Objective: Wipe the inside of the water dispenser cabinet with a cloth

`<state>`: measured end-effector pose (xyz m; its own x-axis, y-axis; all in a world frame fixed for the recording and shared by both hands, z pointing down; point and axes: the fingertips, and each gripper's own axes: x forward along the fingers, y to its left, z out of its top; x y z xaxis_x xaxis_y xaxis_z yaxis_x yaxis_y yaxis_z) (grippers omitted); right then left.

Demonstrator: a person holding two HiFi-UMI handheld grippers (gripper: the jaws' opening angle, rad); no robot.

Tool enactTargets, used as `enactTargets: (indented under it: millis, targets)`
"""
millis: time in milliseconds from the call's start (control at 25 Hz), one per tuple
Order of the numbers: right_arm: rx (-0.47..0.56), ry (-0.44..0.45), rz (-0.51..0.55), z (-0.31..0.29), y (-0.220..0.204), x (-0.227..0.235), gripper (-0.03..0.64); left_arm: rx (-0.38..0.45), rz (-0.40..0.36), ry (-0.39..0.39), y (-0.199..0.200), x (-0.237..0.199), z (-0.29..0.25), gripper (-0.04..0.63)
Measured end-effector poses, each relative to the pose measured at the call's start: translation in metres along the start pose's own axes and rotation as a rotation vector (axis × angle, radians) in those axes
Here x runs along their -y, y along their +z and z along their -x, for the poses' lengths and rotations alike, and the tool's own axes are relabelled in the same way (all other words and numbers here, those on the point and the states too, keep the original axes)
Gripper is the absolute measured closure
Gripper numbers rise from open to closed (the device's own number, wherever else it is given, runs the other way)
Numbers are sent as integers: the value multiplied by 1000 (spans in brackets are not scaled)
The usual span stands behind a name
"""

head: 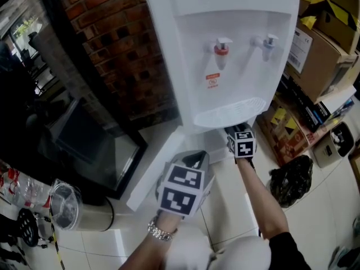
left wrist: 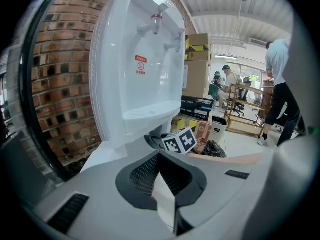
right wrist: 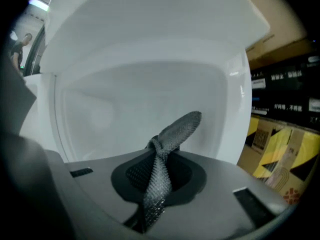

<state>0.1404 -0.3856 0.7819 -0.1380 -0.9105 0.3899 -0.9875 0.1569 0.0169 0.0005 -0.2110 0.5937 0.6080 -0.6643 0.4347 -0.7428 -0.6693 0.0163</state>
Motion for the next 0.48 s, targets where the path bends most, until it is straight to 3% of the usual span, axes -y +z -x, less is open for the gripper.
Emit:
enactTargets:
  millis: [120, 200, 480]
  targets:
    - [98, -47, 11, 13, 30, 4, 588, 2, 0, -6, 0, 2, 0, 592]
    - [86, -59, 25, 13, 28, 4, 588, 4, -1, -7, 1, 2, 1, 592]
    - [-191, -50, -13, -9, -72, 17, 588, -1, 9, -4, 0, 0, 3, 592]
